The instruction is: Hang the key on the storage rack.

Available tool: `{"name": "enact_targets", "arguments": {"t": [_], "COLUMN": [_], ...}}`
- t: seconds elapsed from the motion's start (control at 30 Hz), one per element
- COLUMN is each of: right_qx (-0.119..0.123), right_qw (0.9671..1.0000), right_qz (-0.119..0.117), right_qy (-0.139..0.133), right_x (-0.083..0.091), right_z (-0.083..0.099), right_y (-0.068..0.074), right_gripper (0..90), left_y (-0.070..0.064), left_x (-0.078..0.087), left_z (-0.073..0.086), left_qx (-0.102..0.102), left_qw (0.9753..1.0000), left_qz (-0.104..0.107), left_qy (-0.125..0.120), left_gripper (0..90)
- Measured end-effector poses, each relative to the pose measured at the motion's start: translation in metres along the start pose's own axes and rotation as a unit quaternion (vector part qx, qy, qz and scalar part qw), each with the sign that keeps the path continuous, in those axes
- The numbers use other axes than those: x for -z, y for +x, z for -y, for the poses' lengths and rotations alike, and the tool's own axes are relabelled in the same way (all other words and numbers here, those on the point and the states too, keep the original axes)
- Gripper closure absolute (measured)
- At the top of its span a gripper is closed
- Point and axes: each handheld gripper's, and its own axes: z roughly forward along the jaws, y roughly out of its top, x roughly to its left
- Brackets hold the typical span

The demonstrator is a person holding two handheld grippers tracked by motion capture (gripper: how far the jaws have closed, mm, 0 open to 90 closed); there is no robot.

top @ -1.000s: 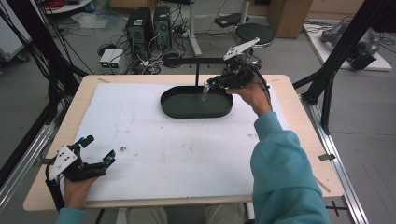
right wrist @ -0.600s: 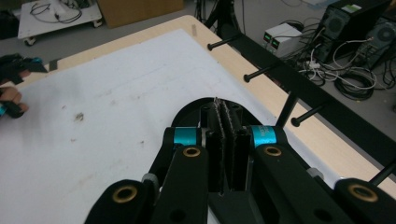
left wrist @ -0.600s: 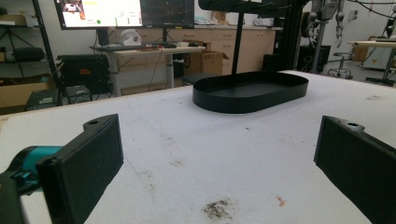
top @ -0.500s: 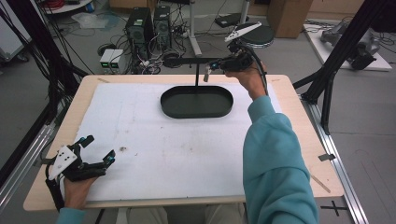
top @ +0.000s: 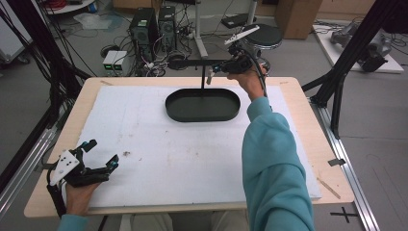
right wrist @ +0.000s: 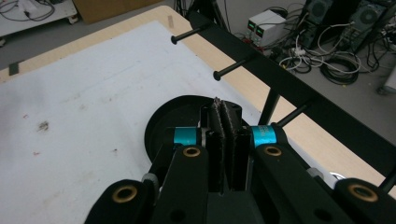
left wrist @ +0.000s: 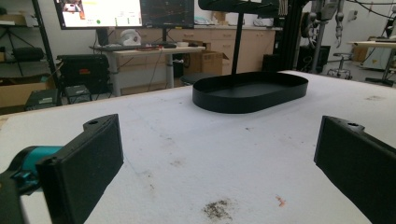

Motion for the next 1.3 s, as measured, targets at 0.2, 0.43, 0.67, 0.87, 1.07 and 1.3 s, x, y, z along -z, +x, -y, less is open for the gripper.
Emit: {"name": "enact_targets", "arguments": {"t": [0.2, 0.43, 0.67, 0.87, 1.07, 1.3], "right_qx": [-0.004, -0.008, -0.011, -0.010, -0.009, -0.010], "right_qw": [0.9999, 0.9995, 0.9993, 0.9988, 0.9984, 0.9983], "right_qz": [0.011, 0.017, 0.022, 0.034, 0.041, 0.045], "right_qy": [0.013, 0.024, 0.028, 0.033, 0.037, 0.036], "right_x": [-0.006, -0.011, -0.014, -0.018, -0.020, -0.021], "right_z": [0.002, 0.006, 0.008, 0.009, 0.009, 0.010], "right_y": [-0.004, -0.011, -0.016, -0.017, -0.018, -0.021], "right_gripper": [89.0, 88.9, 88.9, 88.9, 88.9, 88.8], "left_y": [0.000, 0.000, 0.000, 0.000, 0.000, 0.000], "left_x": [0.000, 0.000, 0.000, 0.000, 0.000, 0.000], "left_z": [0.000, 0.000, 0.000, 0.000, 0.000, 0.000], "left_qx": [0.000, 0.001, 0.001, 0.000, 0.000, 0.001], "left_qw": [1.0000, 1.0000, 1.0000, 1.0000, 1.0000, 1.0000], "left_qz": [0.000, 0.000, 0.000, 0.000, 0.000, 0.001], "left_qy": [0.000, 0.000, 0.001, 0.000, 0.001, -0.001], "left_gripper": [1.7, 1.7, 1.7, 1.7, 1.7, 1.7]}}
